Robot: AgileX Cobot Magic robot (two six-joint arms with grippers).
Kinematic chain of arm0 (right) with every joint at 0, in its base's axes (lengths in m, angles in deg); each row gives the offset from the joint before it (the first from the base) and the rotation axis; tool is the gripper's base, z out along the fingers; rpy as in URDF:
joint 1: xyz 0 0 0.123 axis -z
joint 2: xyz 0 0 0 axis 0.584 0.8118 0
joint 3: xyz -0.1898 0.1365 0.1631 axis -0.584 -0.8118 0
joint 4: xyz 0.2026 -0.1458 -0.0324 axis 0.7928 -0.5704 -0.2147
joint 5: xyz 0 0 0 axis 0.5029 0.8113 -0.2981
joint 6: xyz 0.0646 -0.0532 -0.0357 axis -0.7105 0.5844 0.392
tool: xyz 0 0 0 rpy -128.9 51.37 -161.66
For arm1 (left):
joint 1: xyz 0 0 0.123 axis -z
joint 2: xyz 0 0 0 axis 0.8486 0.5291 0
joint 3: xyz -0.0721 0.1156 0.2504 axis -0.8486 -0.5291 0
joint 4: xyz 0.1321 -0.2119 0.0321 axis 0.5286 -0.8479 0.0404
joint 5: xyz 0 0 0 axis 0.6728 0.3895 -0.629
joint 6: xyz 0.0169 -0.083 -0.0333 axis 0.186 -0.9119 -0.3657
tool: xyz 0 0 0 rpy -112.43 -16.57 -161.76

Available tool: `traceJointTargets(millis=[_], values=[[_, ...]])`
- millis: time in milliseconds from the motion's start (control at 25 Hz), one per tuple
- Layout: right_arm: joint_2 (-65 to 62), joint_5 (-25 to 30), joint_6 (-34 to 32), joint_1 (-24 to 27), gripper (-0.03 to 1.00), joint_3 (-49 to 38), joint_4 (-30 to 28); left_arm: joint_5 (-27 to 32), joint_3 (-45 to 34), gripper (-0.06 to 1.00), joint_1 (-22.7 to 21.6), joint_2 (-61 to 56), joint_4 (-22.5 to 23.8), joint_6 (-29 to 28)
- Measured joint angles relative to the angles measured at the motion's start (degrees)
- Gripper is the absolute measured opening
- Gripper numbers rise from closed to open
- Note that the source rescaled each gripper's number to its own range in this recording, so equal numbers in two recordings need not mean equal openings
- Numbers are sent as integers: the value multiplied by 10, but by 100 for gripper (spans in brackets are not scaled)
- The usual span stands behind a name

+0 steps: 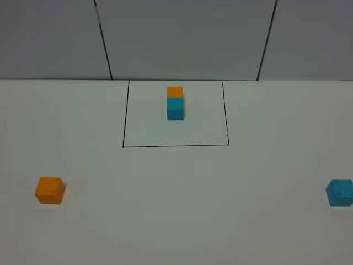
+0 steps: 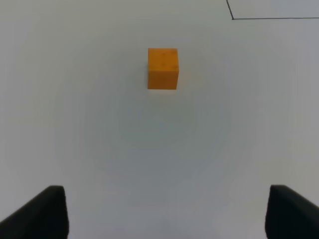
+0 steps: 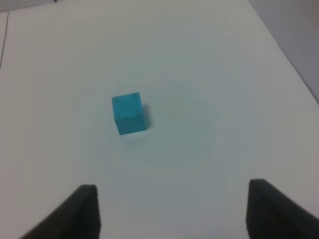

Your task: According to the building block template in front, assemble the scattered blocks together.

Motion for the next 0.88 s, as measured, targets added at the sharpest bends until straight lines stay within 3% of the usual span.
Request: traceJointTargets(millis=[880], values=[[0, 0, 0, 0, 58, 0, 0, 0, 0, 80, 0, 0, 0, 0]])
